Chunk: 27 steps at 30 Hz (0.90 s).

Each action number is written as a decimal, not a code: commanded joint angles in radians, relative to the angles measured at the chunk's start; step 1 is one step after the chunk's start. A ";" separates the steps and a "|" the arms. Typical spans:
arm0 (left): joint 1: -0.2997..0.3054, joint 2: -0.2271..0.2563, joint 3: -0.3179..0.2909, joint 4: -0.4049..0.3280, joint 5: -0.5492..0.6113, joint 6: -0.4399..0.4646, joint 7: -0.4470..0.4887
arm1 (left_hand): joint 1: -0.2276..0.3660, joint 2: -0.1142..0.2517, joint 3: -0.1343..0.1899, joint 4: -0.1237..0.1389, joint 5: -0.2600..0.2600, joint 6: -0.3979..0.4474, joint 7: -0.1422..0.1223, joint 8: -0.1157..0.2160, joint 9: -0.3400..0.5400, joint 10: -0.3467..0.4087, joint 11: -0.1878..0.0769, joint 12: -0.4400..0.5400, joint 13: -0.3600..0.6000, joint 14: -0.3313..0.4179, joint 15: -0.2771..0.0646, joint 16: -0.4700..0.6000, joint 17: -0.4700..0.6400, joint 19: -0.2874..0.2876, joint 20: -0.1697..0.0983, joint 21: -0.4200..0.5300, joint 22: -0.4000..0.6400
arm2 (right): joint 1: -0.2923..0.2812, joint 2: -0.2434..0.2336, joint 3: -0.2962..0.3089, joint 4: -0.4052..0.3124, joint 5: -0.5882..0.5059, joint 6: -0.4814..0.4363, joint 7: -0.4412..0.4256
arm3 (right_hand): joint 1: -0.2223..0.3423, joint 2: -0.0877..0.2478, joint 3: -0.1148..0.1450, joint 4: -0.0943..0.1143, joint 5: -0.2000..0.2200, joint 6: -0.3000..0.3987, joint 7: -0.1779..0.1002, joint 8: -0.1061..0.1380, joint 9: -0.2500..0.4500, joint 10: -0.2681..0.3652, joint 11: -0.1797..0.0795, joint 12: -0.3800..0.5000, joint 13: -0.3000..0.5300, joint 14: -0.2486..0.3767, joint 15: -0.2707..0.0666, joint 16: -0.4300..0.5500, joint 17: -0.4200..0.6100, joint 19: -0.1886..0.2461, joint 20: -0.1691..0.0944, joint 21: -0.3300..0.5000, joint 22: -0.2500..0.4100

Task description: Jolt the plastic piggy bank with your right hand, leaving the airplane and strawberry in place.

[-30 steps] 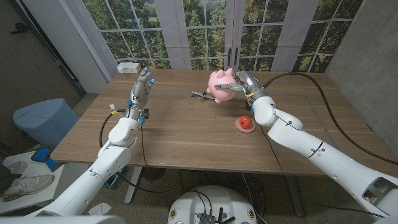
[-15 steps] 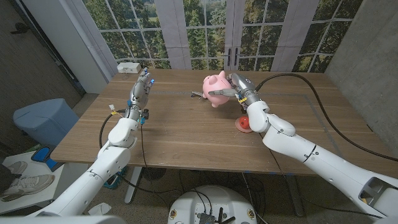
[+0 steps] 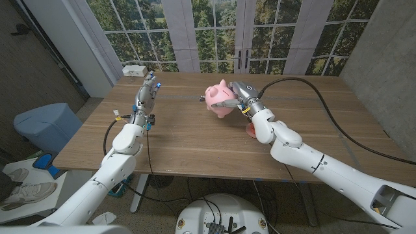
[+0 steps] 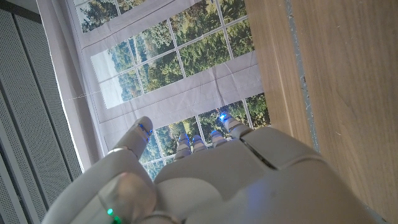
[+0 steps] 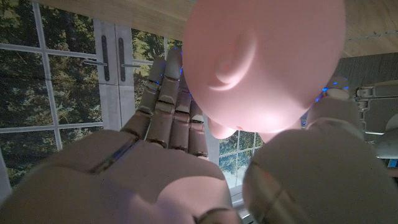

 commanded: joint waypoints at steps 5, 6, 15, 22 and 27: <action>0.001 0.003 -0.001 0.001 -0.004 0.002 -0.005 | 0.009 0.041 -0.003 0.002 0.001 -0.003 -0.007 0.001 0.005 -0.004 0.000 -0.002 0.002 -0.012 -0.081 0.000 0.001 -0.001 -0.092 -0.004 0.005 | 0.019 0.033 -0.057 0.072 -0.176 0.040 0.050 | 0.420 0.415 0.035 0.007 0.004 0.332 -0.327 0.006 0.057 0.328 -0.323 -0.003 0.000 0.145 -0.262 -0.005 0.002 0.014 -0.067 -0.005 0.001; 0.001 0.003 -0.001 0.001 -0.003 0.002 -0.005 | 0.009 0.041 -0.003 0.002 0.001 -0.004 -0.007 0.001 0.005 -0.005 0.000 -0.002 0.002 -0.012 -0.081 0.000 0.001 -0.001 -0.092 -0.004 0.005 | 0.019 0.035 -0.058 0.076 -0.180 0.044 0.054 | 0.420 0.415 0.035 0.006 0.004 0.333 -0.326 0.006 0.056 0.328 -0.323 -0.003 0.000 0.145 -0.262 -0.005 0.002 0.015 -0.068 -0.005 0.001; 0.003 0.003 -0.003 0.002 -0.005 0.000 -0.006 | 0.008 0.041 -0.004 0.002 0.001 -0.003 -0.006 0.001 0.005 -0.006 0.001 -0.003 0.002 -0.011 -0.080 0.000 0.001 -0.001 -0.091 -0.004 0.005 | 0.025 0.046 -0.071 0.098 -0.221 0.059 0.098 | 0.418 0.413 0.036 0.006 0.003 0.332 -0.327 0.005 0.054 0.329 -0.325 -0.005 -0.001 0.145 -0.262 -0.008 0.002 0.014 -0.070 -0.007 0.001; 0.007 0.003 -0.005 -0.001 -0.008 0.000 -0.005 | 0.008 0.041 -0.005 0.002 0.001 -0.003 -0.005 0.001 0.005 -0.006 0.004 -0.002 0.002 -0.012 -0.080 0.000 0.001 -0.001 -0.092 -0.004 0.005 | 0.032 0.053 -0.073 0.102 -0.241 0.058 0.141 | 0.418 0.408 0.039 0.003 0.003 0.337 -0.326 0.004 0.050 0.326 -0.320 -0.017 -0.016 0.143 -0.261 -0.013 0.001 0.018 -0.067 -0.008 0.001; 0.009 0.004 -0.006 -0.003 -0.006 -0.001 -0.004 | 0.007 0.041 -0.005 0.003 0.001 -0.003 -0.004 0.001 0.005 -0.006 0.003 -0.003 0.002 -0.011 -0.079 0.000 0.001 -0.001 -0.091 -0.004 0.005 | 0.035 0.063 -0.078 0.095 -0.263 0.024 0.189 | 0.424 0.408 0.048 -0.002 0.001 0.325 -0.341 -0.003 0.045 0.318 -0.317 -0.035 -0.036 0.134 -0.261 -0.023 -0.003 0.014 -0.061 -0.012 0.001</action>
